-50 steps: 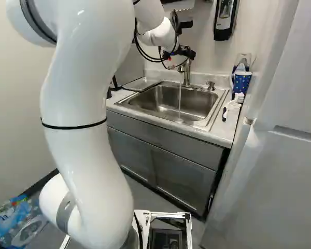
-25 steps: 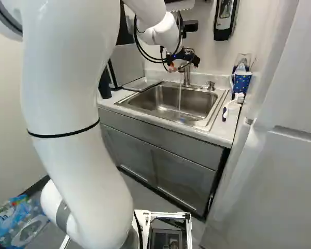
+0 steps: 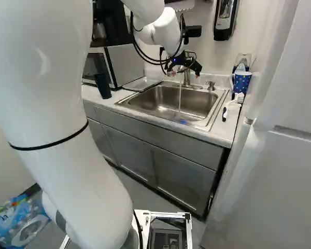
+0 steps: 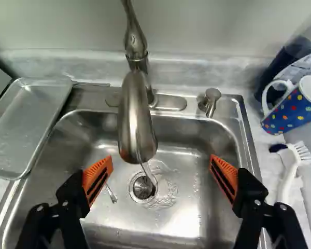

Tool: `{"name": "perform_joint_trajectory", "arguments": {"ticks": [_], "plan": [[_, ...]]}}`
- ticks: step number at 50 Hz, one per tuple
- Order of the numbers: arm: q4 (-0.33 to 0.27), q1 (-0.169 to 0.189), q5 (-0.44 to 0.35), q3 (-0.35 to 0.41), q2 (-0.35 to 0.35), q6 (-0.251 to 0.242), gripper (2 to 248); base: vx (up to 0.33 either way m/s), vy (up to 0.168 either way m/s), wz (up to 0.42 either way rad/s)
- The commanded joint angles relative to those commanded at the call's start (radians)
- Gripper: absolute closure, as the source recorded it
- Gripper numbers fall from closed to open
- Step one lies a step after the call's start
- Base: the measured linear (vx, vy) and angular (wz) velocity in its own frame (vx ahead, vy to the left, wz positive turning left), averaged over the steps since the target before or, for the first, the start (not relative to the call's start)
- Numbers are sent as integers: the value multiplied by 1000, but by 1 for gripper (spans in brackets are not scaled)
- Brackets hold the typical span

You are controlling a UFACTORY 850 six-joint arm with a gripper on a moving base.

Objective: Rinse the cup and place it in the tray

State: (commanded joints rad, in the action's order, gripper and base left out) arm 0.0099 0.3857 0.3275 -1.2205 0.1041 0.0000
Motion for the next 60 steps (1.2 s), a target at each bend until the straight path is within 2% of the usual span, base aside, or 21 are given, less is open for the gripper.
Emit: {"name": "perform_joint_trajectory", "arguments": {"ticks": [17, 24, 40, 60], "plan": [[0, 21, 90, 85, -82, 0, 3, 0, 0, 0], [0, 24, 96, 109, -105, 0, 3, 0, 0, 0], [0, 24, 96, 110, -106, 0, 3, 0, 0, 0], [-8, -33, 92, 121, -117, 0, 3, 0, 0, 0]]}}
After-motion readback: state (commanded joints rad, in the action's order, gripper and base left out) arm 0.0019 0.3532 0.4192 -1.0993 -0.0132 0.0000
